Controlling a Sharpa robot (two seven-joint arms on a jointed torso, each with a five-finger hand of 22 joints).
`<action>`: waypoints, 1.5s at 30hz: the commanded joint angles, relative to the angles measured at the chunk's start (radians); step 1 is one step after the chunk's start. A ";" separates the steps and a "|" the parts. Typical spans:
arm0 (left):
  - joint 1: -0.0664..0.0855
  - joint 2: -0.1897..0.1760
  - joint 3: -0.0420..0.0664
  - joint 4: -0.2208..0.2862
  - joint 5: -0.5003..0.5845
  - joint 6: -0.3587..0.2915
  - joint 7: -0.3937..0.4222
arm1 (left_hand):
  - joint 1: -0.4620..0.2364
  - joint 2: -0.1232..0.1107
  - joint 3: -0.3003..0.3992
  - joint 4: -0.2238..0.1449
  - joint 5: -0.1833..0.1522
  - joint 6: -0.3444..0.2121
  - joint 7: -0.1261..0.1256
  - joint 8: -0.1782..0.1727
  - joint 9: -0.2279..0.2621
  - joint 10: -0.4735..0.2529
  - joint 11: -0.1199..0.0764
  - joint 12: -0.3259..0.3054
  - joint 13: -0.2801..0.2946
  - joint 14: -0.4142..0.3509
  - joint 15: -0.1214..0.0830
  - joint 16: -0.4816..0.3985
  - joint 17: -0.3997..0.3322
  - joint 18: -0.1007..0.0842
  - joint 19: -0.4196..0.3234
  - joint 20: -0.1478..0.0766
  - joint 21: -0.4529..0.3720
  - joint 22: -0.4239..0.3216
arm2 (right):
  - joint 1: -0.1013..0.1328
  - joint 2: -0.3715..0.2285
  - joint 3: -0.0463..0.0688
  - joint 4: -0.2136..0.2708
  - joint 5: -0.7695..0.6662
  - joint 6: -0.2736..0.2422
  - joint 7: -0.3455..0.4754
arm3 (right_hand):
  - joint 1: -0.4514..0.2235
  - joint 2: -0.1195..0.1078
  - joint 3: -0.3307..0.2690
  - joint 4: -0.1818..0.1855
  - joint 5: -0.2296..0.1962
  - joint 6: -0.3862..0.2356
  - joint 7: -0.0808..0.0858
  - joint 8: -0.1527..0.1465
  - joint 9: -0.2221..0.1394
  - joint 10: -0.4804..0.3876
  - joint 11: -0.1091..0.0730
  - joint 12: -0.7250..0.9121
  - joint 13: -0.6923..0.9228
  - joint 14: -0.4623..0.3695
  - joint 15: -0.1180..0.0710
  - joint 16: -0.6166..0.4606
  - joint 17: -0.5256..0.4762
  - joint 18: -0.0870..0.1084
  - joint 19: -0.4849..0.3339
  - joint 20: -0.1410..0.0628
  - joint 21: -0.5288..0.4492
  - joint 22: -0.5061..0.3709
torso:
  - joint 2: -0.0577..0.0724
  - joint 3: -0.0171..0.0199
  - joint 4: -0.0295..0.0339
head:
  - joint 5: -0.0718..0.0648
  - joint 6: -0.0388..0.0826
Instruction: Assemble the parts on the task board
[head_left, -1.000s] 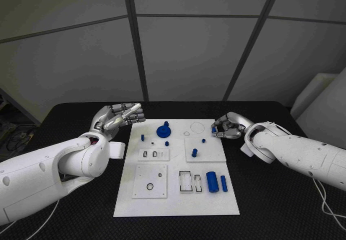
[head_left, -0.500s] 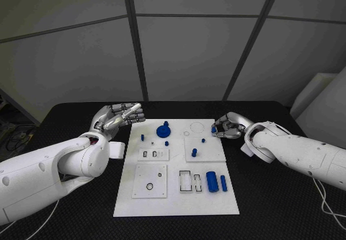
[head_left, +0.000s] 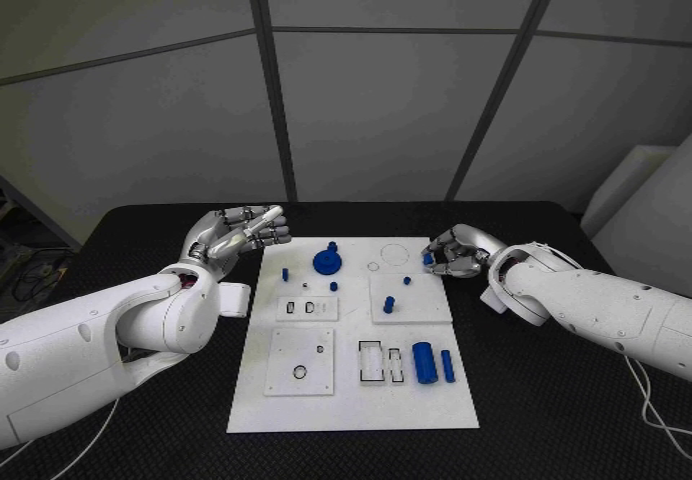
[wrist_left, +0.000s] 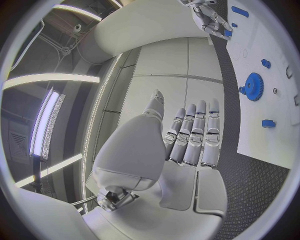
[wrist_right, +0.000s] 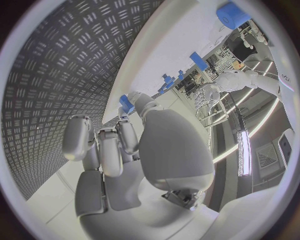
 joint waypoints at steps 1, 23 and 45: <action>0.001 0.001 0.001 0.002 -0.008 0.012 0.002 | 0.000 0.010 -0.001 -0.006 0.005 0.004 0.012 -0.004 -0.001 0.000 0.000 -0.005 -0.001 0.007 0.002 -0.003 -0.001 -0.018 0.000 -0.002 -0.007 -0.001 | 0.001 -0.001 0.000 0.001 -0.006 0.006 0.001 | -0.002 0.009 -0.006 -0.001 -0.007 0.006 0.000 0.007 0.001 0.009 -0.001 0.006 0.001 0.081 -0.001 0.007 0.158 -0.011 0.009 0.001 0.007 0.002 | 0.000 0.0002 -0.0002 | -0.001 -0.002; 0.001 0.003 0.001 0.000 -0.008 0.013 -0.004 | 0.000 0.011 -0.002 -0.009 0.005 0.002 0.013 -0.008 -0.001 -0.004 0.001 -0.009 -0.003 0.006 0.003 -0.005 -0.001 -0.019 -0.001 -0.001 -0.008 -0.002 | 0.001 -0.009 0.000 0.002 -0.020 0.012 -0.002 | 0.014 -0.005 -0.023 -0.024 -0.023 -0.050 0.010 -0.024 -0.013 -0.007 0.008 -0.008 -0.015 0.081 0.006 0.007 0.159 -0.011 0.007 0.005 0.006 0.001 | 0.000 0.0000 0.0001 | -0.003 -0.001; 0.001 0.003 0.001 -0.001 -0.011 0.014 -0.006 | 0.000 0.011 -0.002 -0.009 0.005 0.002 0.013 -0.008 -0.002 -0.005 0.001 -0.009 -0.003 0.006 0.003 -0.005 -0.001 -0.019 -0.001 -0.001 -0.008 -0.002 | 0.001 -0.011 0.001 0.003 -0.022 0.012 0.008 | 0.030 0.015 -0.014 -0.035 -0.017 -0.027 0.006 -0.011 -0.007 0.002 0.005 0.001 -0.003 0.081 0.005 0.008 0.162 -0.011 0.009 0.006 0.008 0.005 | 0.001 0.0005 0.0009 | -0.002 -0.002</action>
